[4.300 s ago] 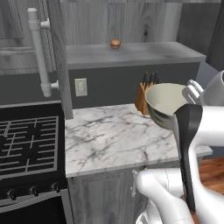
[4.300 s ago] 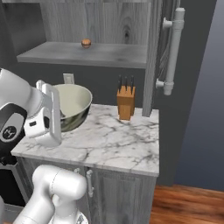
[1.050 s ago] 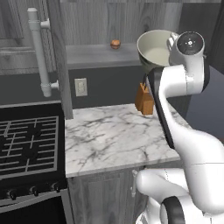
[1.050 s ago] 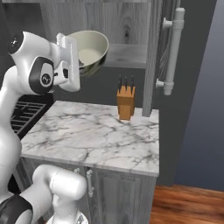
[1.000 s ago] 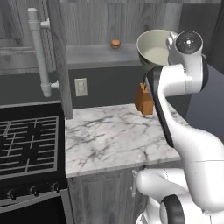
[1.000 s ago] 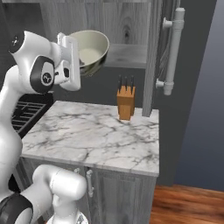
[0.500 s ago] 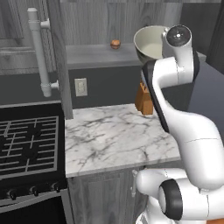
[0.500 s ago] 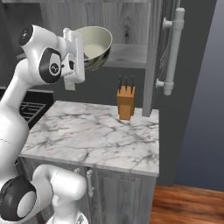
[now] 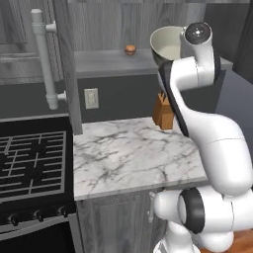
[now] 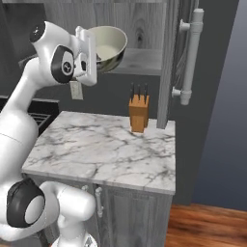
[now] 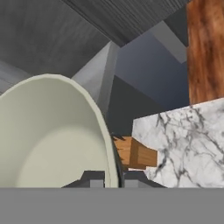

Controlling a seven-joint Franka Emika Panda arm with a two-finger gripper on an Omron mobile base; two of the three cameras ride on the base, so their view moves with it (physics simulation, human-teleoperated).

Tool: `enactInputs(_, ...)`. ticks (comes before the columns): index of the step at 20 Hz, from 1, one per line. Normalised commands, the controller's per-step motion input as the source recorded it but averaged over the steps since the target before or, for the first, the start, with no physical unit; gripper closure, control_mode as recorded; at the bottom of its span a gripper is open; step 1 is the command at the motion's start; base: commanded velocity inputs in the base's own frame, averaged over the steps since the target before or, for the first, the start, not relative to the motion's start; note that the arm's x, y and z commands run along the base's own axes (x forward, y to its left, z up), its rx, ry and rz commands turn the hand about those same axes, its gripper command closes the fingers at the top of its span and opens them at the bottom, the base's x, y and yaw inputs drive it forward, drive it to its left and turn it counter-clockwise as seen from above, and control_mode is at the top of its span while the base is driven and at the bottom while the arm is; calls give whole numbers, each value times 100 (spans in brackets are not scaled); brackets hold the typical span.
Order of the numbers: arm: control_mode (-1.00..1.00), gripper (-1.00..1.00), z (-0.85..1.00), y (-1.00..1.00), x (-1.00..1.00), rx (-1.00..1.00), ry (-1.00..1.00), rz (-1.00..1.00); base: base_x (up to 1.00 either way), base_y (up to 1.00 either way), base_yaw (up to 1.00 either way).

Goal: Pick the mug and place it in the sink. Pick the bowl and place it in the open cabinet and then close the cabinet.

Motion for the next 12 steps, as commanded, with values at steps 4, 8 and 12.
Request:
enactInputs(4,-100,100,0,-1,25,4,0,0,0,0,0)
enactInputs(8,-100,100,0,0,31,3,0,0,0,0,0)
enactInputs(12,-100,100,0,0,41,1,0,0,0,0,0)
